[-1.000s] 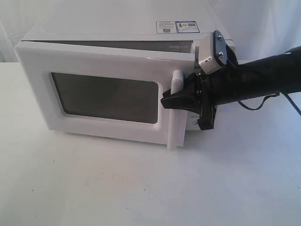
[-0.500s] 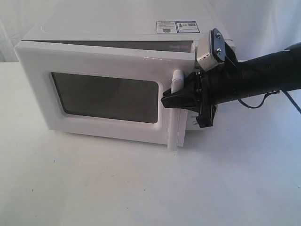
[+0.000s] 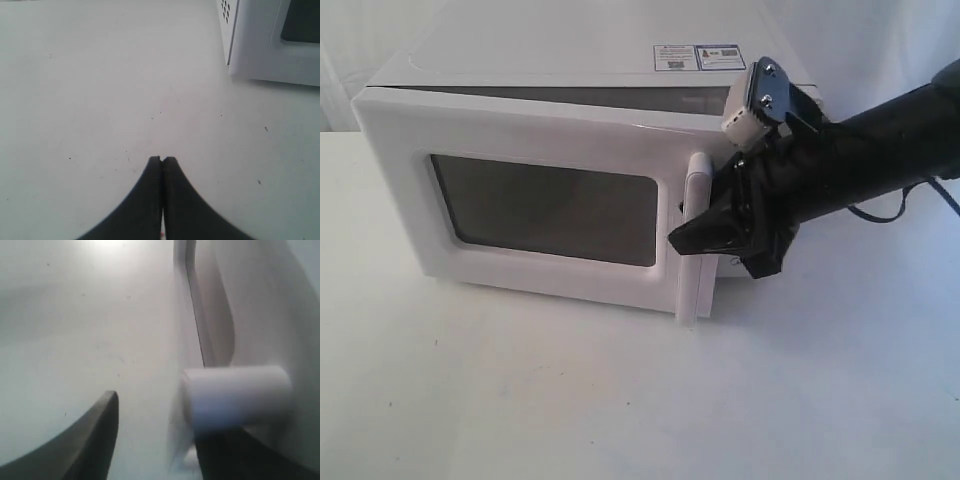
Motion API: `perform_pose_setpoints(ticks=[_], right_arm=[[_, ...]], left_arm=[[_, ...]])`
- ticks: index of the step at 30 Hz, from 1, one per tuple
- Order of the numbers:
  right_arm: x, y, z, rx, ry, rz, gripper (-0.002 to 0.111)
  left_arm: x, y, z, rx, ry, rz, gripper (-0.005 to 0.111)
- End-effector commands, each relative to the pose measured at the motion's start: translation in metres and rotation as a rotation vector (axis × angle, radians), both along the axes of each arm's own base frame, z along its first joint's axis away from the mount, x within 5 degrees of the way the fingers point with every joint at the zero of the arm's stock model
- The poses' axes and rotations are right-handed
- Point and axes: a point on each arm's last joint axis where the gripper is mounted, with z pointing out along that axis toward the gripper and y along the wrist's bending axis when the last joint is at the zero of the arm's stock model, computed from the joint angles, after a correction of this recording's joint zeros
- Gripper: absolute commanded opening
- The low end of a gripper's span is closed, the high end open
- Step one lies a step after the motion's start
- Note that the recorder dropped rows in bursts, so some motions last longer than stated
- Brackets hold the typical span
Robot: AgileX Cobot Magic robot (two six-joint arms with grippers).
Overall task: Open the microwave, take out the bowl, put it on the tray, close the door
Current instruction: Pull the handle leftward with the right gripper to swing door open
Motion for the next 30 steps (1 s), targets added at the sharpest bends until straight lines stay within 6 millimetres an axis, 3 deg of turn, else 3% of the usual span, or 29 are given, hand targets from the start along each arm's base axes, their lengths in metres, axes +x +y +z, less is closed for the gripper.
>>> perform_pose_setpoints(ticks=[1,7,12,14,17,24,30], right_arm=[[-0.022,-0.005,0.016,-0.045,0.121,-0.009,0.045],[-0.045,-0.021,0.031,-0.204,0.238,-0.166,0.04],[-0.027,-0.027,0.043,-0.146,0.094,-0.41,0.034],[-0.018,-0.03,0.042,-0.108,0.077,-0.515,0.024],[-0.012,-0.032,0.04,-0.107,0.052,-0.546,0.0],[-0.007,-0.028,0.043,-0.043,0.035,-0.583,0.0],[-0.015,-0.007,0.045,0.024,0.096,-0.492,0.0]], left_arm=[[0.0,0.0,-0.001,-0.004,0.002,0.0,0.0],[0.0,0.0,-0.001,-0.004,0.002,0.0,0.0],[0.0,0.0,-0.001,-0.004,0.002,0.0,0.0],[0.0,0.0,-0.001,-0.004,0.002,0.0,0.0],[0.0,0.0,-0.001,-0.004,0.002,0.0,0.0],[0.0,0.0,-0.001,-0.004,0.002,0.0,0.0],[0.0,0.0,-0.001,-0.004,0.002,0.0,0.0]])
